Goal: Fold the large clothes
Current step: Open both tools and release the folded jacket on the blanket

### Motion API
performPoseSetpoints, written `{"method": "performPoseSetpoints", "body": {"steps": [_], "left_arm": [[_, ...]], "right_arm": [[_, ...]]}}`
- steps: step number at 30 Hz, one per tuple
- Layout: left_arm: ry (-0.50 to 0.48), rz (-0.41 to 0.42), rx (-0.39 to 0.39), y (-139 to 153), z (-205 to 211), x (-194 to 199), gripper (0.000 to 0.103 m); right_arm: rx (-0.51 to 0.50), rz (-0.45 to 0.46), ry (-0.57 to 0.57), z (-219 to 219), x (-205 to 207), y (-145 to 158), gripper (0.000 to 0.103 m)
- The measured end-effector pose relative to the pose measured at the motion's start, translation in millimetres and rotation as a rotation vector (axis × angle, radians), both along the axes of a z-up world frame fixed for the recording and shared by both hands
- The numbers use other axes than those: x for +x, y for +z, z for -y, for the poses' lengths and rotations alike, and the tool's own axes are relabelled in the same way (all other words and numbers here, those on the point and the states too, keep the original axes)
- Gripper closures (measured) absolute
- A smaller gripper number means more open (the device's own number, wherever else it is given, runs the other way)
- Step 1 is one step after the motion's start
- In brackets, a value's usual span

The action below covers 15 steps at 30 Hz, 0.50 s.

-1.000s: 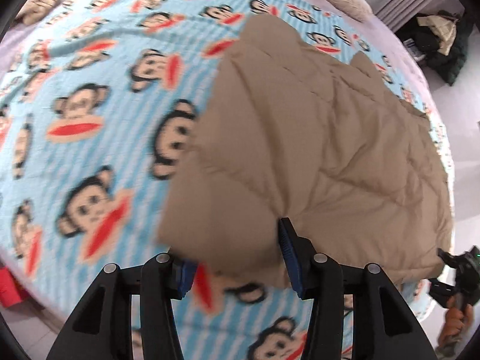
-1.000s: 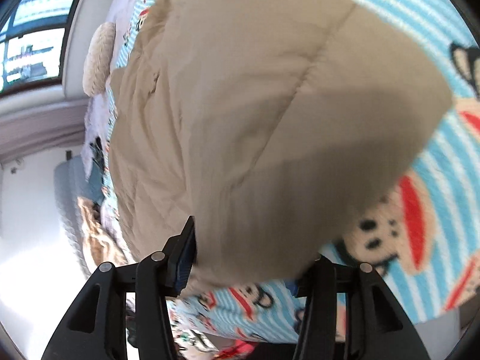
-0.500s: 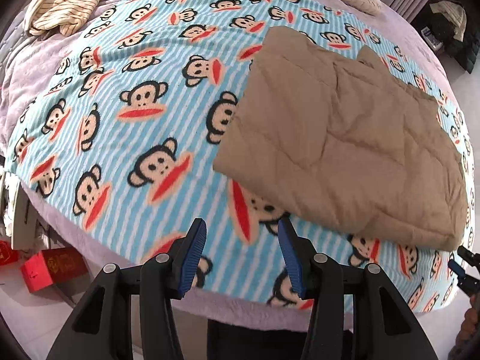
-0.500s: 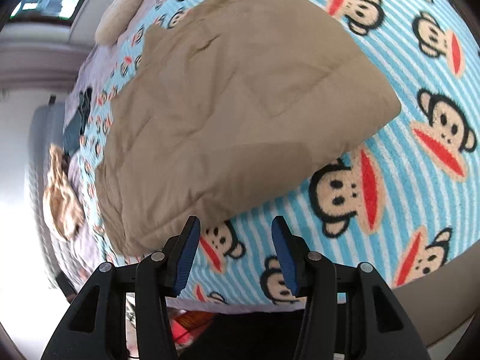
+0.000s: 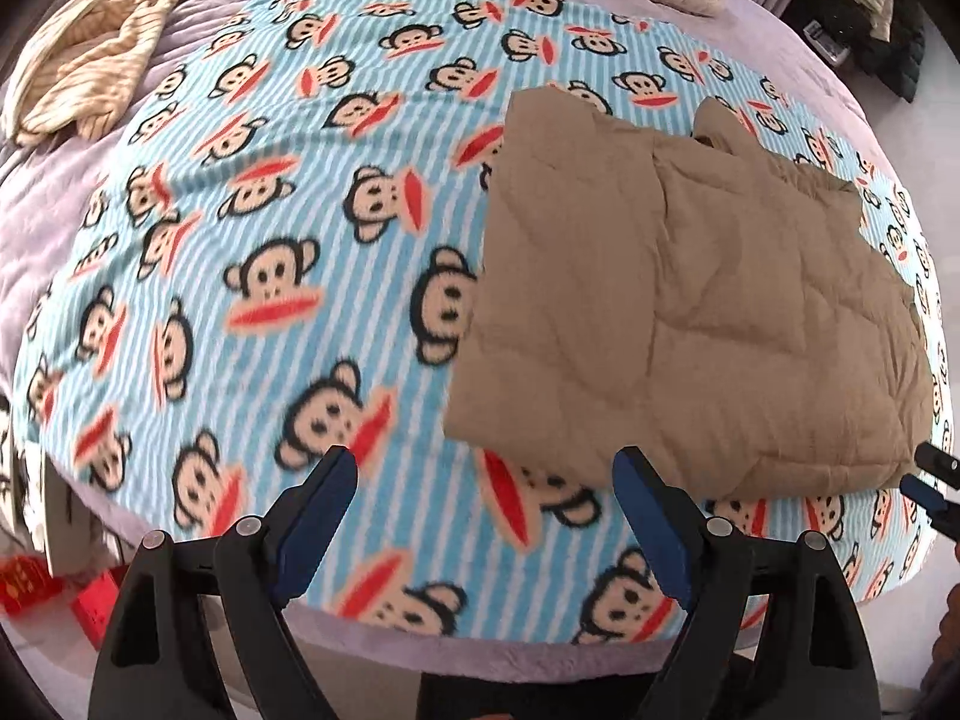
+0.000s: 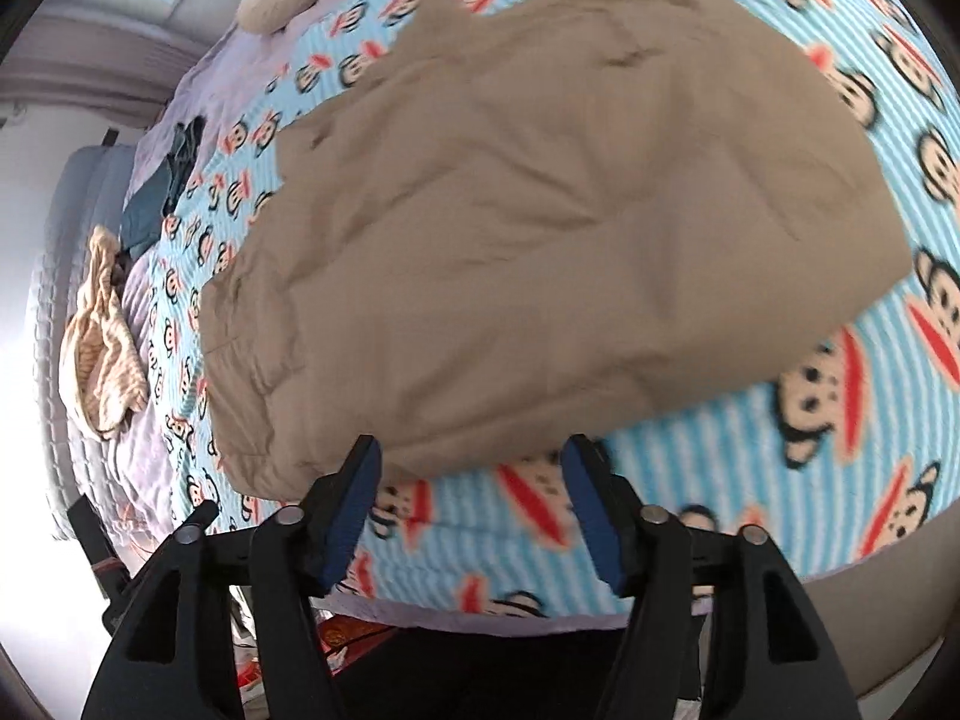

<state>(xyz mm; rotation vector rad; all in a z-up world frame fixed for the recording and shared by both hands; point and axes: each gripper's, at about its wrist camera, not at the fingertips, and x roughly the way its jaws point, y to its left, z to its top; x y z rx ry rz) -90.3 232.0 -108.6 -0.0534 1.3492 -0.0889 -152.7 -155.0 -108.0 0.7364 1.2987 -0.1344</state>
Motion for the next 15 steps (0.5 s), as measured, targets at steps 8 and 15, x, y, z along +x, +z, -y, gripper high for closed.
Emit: {"method": "performPoseSetpoints", "body": {"steps": [8,15], "left_arm": [[-0.074,-0.003,-0.022,-13,-6,40,0.015],[-0.124,-0.029,-0.06,-28,1,59,0.0]], "right_arm": [[-0.055,-0.035,0.033,-42,33,1,0.021],[-0.076,-0.032,0.029,-58,35,0,0.0]]}}
